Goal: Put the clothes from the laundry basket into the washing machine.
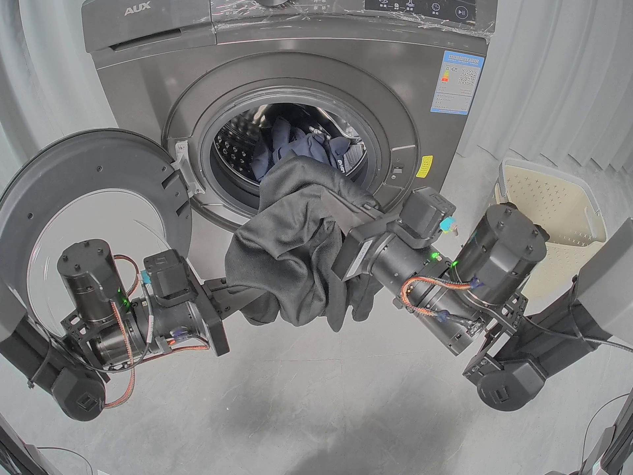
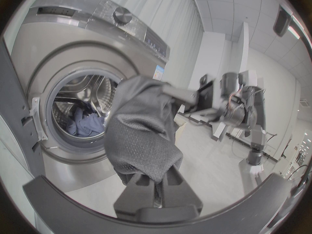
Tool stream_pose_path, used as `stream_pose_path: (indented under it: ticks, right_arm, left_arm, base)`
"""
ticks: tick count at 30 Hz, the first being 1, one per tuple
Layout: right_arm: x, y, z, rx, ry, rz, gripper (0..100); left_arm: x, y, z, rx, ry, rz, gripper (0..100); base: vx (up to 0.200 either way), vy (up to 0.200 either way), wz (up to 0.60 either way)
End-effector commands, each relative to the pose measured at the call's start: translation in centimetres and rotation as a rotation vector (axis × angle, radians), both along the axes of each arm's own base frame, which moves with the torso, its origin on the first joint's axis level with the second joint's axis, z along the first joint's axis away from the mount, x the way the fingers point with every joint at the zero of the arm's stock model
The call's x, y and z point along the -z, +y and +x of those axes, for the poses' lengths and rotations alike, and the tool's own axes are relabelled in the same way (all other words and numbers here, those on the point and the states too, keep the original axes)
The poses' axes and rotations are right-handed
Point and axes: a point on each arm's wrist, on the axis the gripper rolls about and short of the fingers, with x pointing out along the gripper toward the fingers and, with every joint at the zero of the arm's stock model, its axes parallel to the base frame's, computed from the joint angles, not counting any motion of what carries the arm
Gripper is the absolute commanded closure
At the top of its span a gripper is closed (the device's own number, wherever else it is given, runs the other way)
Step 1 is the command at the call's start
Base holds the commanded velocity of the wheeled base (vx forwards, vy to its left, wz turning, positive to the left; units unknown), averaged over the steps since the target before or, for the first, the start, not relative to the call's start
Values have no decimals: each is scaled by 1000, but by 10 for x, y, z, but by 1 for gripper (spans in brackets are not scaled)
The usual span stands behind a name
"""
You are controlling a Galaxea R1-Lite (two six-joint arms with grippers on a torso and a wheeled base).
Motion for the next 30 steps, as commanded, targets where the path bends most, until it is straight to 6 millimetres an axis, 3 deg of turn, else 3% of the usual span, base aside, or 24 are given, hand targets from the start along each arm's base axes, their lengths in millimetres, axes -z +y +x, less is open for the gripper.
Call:
stream_pose_path:
  ticks: [1, 3, 4, 7, 10, 13, 22, 30]
  right_arm:
    - [7, 5, -6, -35, 14, -25, 100]
    - [9, 5, -6, -39, 18, -28, 100]
    - [11, 5, -7, -41, 27, -36, 0]
    - [24, 2, -8, -39, 58, -72, 0]
    - [44, -3, -13, -40, 116, -133, 0]
    - [55, -7, -18, -42, 151, -172, 0]
    - [78, -26, -25, -19, 235, -255, 0]
    - [83, -30, -25, -9, 252, -269, 0]
  left_arm:
    - [-30, -5, -27, 64, -63, -77, 100]
    - [-33, -7, -31, 79, -64, -93, 100]
    - [-41, -9, -37, 103, -67, -126, 100]
    - [-54, -12, -46, 134, -72, -178, 100]
    - [-79, -17, -39, 113, -119, -256, 100]
    - [-85, -19, -31, 60, -130, -286, 100]
    - [-79, -29, -9, -61, -114, -299, 100]
    - [-76, -30, 0, -123, -123, -313, 100]
  base:
    - [0, 0, 0]
    - [0, 0, 0]
    - [0, 0, 0]
    - [0, 0, 0]
    - [0, 0, 0]
    - [0, 0, 0]
    - [0, 0, 0]
    - [0, 0, 0]
